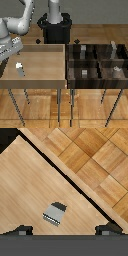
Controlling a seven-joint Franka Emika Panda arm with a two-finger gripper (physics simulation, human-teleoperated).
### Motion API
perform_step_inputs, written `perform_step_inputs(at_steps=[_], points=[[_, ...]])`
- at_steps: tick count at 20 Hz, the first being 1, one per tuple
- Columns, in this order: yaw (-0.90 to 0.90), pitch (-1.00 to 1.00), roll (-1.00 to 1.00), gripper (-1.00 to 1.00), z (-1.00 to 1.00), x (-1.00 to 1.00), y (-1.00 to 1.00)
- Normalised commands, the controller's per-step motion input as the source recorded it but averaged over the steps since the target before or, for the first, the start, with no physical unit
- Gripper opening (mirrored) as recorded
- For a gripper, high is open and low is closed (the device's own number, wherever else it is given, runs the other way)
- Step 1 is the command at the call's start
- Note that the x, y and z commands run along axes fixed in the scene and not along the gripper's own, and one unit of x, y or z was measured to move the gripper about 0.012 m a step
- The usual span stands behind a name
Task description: Place the milk carton into the appropriate compartment.
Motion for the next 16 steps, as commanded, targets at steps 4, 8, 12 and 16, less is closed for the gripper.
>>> perform_step_inputs(at_steps=[4,8,12,16], points=[[0.0,0.0,0.0,1.0,0.0,0.0,0.5],[0.0,0.0,0.0,1.0,0.0,0.0,0.0],[0.0,0.0,0.0,1.0,0.0,-0.5,0.0],[0.0,0.0,0.0,1.0,0.0,0.0,-0.25]])
